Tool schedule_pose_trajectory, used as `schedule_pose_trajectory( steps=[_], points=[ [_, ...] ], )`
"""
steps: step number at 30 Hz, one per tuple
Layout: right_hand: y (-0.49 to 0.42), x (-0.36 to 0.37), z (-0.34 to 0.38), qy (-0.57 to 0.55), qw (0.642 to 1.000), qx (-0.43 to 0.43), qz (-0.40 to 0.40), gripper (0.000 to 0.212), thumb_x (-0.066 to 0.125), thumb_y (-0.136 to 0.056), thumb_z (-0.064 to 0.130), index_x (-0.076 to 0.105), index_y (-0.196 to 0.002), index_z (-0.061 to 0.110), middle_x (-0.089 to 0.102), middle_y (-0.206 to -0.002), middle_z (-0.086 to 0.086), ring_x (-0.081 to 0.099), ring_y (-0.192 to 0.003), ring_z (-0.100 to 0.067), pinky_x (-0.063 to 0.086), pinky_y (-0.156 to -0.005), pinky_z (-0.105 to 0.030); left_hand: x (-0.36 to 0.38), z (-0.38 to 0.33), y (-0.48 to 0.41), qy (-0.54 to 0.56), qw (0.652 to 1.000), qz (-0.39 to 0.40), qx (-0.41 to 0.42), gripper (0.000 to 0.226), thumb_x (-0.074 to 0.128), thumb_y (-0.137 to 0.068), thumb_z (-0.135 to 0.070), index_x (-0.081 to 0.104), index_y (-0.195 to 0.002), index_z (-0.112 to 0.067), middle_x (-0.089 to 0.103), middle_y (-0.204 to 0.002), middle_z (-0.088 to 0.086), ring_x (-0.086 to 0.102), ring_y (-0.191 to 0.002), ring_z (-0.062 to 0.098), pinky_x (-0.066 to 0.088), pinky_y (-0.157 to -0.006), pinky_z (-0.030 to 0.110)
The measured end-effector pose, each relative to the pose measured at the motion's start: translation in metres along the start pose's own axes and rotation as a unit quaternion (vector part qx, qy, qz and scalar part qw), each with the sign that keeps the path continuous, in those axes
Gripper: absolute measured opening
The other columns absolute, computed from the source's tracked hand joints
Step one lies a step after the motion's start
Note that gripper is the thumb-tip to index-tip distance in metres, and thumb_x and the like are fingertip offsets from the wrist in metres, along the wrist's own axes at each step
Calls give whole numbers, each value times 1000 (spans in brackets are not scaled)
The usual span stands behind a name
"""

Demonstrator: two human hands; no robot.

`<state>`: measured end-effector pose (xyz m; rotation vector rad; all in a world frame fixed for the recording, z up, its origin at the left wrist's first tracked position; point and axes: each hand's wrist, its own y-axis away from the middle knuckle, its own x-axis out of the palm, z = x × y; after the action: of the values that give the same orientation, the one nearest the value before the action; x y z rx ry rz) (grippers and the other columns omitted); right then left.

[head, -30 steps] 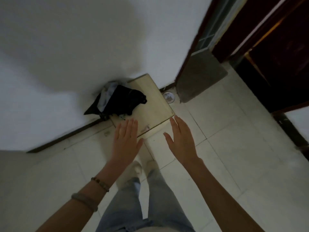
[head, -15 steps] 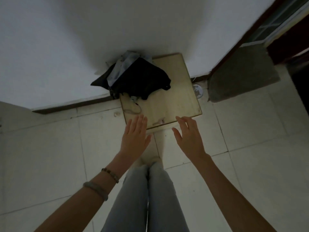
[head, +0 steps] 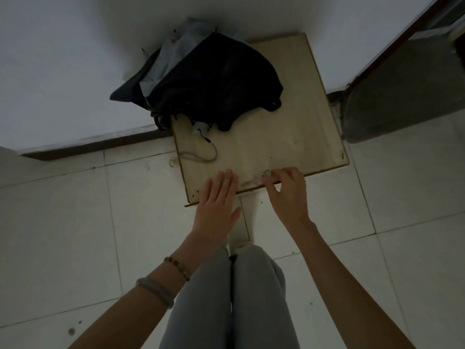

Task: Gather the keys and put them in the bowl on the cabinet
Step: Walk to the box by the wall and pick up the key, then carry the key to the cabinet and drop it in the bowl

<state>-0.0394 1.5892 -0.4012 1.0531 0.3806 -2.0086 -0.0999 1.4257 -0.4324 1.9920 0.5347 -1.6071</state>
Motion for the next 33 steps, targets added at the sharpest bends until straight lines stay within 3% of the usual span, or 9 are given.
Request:
schedule_pose_trajectory(
  steps=[5,8,11,17,21,25,30,33],
  points=[
    [-6,5,6,-20,997,76,-18,17,64,-84,23,68,-81,7,64,-91,-16,56,-90,-28,36,-83,-37,4,0,0,1,1000,5,-8,75,54,-87,-40,21,-143,-3,28,-149,17,24,-138,32,24,-111,52],
    [-8,-2,13,-87,989,119,4,15,62,-86,19,68,-83,6,65,-92,-15,58,-90,-26,42,-86,-37,-3,1,-1,12,1000,22,-3,73,54,-88,-38,20,-143,-3,27,-150,17,22,-138,32,24,-112,52],
    [-3,-23,29,-169,974,146,25,16,62,-86,22,67,-92,8,66,-95,-7,58,-87,-15,43,-80,-25,-24,3,3,27,999,38,-5,70,59,-87,-32,26,-141,0,30,-148,20,26,-137,35,26,-110,53],
    [9,-99,84,-256,955,150,20,3,63,-85,19,64,-88,18,66,-98,9,60,-94,-7,45,-81,-13,-110,-1,28,33,999,37,-14,69,54,-90,-33,23,-142,0,26,-149,21,22,-138,35,20,-112,50],
    [17,-165,143,-304,946,109,9,2,63,-84,16,64,-85,14,69,-82,7,64,-78,2,48,-70,-11,-189,-3,55,41,999,-6,-33,69,55,-89,-33,24,-141,2,27,-149,22,24,-137,36,22,-111,52],
    [30,-223,208,-344,936,67,33,3,62,-86,14,64,-85,13,71,-87,-12,68,-86,-19,54,-81,-31,-268,-4,86,47,995,-61,-63,66,41,-93,-38,22,-142,1,23,-150,22,20,-138,35,21,-113,51],
    [48,-274,276,-368,925,-10,96,20,62,-85,11,65,-74,27,72,-66,12,69,-72,-9,58,-69,-23,-348,-5,121,50,982,-126,-133,68,42,-92,-37,17,-143,1,19,-151,22,14,-140,34,15,-114,48],
    [59,-290,306,-365,919,-37,144,13,63,-85,13,67,-77,22,72,-72,4,70,-74,-16,59,-69,-32,-376,-7,142,46,968,-161,-186,69,45,-92,-37,16,-143,0,18,-152,21,13,-141,33,15,-114,48]
  ],
)
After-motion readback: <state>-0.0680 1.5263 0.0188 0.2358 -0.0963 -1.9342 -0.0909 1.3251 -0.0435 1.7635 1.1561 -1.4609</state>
